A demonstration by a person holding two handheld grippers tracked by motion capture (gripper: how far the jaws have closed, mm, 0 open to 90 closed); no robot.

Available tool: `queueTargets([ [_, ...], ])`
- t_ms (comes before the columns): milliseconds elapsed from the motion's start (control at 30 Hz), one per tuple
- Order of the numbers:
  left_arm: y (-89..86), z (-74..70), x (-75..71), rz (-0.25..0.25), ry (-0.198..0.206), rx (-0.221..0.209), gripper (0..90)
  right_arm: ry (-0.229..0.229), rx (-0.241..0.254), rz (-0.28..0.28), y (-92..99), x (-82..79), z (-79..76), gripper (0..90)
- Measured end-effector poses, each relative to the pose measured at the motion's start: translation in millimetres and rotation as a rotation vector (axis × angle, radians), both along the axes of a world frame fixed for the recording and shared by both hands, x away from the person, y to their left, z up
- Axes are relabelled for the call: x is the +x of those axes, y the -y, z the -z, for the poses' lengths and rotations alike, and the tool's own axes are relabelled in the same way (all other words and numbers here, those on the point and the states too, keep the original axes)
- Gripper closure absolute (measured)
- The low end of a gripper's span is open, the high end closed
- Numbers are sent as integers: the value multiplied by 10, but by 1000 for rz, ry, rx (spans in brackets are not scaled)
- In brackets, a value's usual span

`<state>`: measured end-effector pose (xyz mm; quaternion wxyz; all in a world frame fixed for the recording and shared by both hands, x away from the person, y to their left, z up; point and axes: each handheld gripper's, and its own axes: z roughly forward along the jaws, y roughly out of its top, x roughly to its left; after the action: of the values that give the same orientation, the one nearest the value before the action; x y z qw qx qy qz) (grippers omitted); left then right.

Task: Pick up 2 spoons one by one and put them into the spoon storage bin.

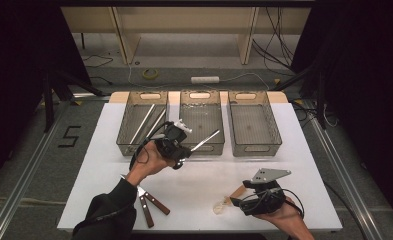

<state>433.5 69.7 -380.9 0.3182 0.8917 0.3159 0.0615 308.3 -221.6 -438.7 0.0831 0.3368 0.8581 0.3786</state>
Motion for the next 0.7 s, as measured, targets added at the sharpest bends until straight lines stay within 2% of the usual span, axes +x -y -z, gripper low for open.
queueTargets([
  [400,-11,-157,378,-103,48,-51,860,2,1,-3,-2,-3,0,279],
  [700,25,-165,628,-159,53,-80,861,1,0,-5,-1,-1,3,279],
])
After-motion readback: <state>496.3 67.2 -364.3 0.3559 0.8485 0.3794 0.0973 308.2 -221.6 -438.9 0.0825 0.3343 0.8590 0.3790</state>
